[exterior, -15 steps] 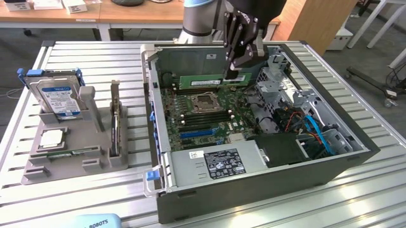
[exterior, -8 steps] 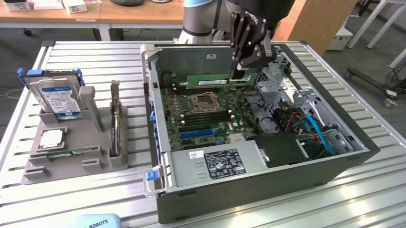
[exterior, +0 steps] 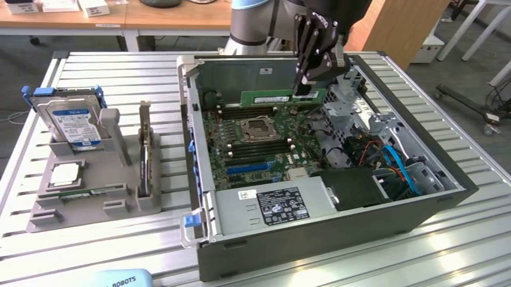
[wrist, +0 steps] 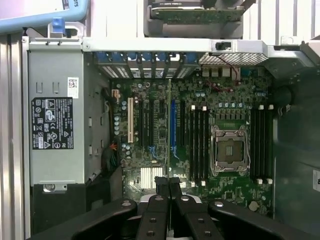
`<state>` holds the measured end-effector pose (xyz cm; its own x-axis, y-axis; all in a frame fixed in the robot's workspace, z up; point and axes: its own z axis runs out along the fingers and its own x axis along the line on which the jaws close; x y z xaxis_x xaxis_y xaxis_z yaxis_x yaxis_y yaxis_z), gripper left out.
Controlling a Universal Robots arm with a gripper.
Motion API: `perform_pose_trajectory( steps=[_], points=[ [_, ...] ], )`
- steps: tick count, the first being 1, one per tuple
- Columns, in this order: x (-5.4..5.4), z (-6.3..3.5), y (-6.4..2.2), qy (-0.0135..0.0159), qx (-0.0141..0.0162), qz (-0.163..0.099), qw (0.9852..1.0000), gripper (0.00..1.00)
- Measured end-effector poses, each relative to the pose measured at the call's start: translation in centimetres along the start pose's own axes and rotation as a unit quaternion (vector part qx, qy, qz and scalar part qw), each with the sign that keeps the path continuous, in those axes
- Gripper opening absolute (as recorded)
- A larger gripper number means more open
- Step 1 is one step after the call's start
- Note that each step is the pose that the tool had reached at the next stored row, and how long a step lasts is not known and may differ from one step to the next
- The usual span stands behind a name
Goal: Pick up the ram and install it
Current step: 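Pick up the ram and move it above insertion slot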
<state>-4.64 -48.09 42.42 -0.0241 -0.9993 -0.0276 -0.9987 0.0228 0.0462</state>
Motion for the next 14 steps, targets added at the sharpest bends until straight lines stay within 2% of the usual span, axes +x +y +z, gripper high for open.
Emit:
perform_pose_trajectory(
  steps=[14],
  points=[
    [-3.2,0.51,-0.26,-0.0008,0.0,0.0,1.0,0.11]
  ],
)
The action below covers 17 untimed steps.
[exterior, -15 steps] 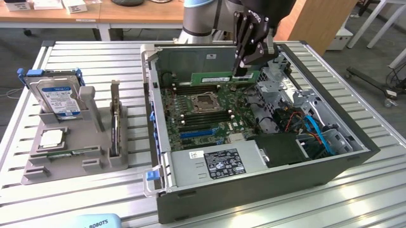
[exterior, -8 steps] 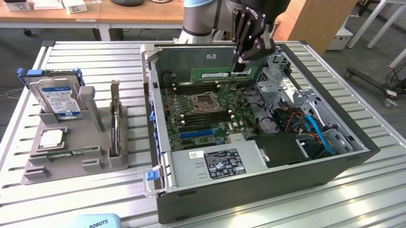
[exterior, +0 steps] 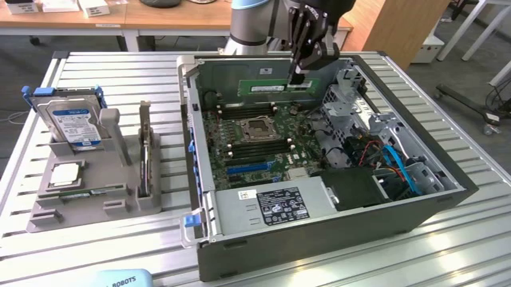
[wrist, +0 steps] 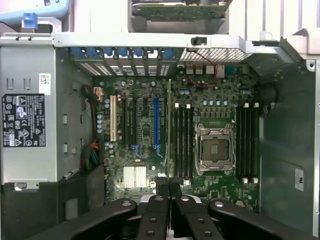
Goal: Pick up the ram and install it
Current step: 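Pick up the ram and move it above insertion slot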
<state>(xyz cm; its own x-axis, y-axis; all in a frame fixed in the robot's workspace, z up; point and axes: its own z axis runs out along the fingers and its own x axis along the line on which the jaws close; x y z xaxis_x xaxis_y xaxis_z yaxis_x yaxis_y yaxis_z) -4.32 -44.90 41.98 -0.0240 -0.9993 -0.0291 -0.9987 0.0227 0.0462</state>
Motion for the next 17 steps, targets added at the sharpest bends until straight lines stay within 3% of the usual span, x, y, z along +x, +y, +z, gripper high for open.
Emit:
perform_pose_trajectory(
  steps=[11,17],
  points=[
    [-2.5,0.38,-0.01,-0.0004,0.0,0.0,1.0,0.11],
    [-2.6,0.94,-0.06,-0.0005,0.0,0.0,1.0,0.11]
  ],
)
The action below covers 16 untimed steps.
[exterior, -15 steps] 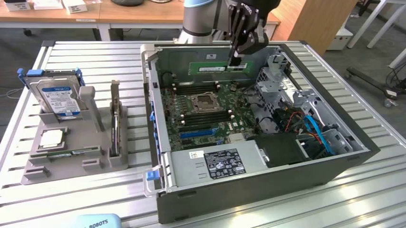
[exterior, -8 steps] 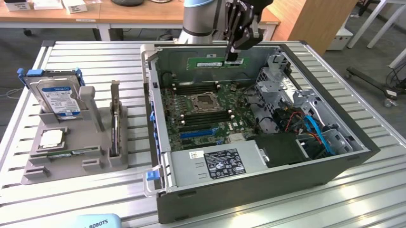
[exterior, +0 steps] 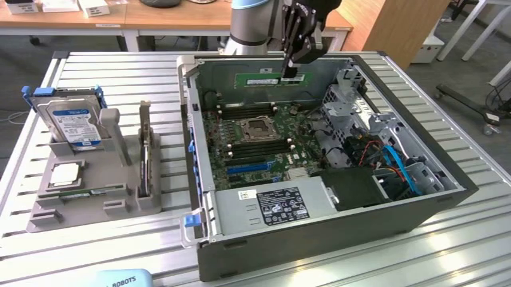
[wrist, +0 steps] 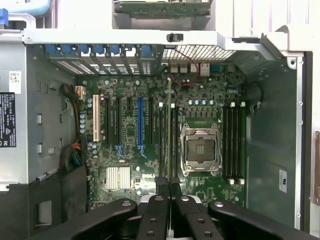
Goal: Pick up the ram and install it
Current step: 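Pick up the ram and move it above insertion slot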
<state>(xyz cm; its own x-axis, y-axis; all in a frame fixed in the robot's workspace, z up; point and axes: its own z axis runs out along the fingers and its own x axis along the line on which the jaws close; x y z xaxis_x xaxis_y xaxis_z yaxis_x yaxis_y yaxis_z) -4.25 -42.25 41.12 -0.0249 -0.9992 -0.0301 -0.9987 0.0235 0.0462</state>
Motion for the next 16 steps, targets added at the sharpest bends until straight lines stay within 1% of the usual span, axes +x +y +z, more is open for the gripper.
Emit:
perform_pose_trajectory(
  steps=[8,16],
  points=[
    [0.0,1.02,-0.05,0.0,0.0,0.001,1.0,0.11],
    [0.0,1.44,-0.11,0.0,0.0,0.002,1.0,0.11]
  ],
)
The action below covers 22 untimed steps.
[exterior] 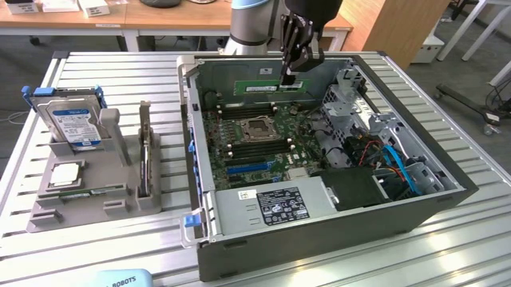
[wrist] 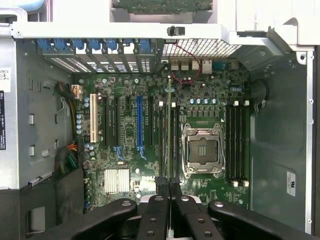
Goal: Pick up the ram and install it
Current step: 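Pick up the ram and move it above insertion slot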
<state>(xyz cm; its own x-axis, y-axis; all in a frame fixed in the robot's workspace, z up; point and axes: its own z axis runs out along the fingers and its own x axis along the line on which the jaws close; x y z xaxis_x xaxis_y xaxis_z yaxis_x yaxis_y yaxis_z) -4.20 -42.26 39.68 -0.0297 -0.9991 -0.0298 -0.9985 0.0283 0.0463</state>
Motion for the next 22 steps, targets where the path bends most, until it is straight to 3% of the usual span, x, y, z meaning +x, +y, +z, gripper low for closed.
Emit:
perform_pose_trajectory(
  steps=[6,12,22],
  points=[
    [0.0,0.08,-0.21,-0.0012,0.0,0.0,1.0,0.11],
    [0.0,0.03,-2.02,-0.0021,-0.0002,0.0,1.0,0.11],
    [0.0,1.41,-2.18,-0.0022,-0.0002,0.0,1.0,0.11]
  ],
)
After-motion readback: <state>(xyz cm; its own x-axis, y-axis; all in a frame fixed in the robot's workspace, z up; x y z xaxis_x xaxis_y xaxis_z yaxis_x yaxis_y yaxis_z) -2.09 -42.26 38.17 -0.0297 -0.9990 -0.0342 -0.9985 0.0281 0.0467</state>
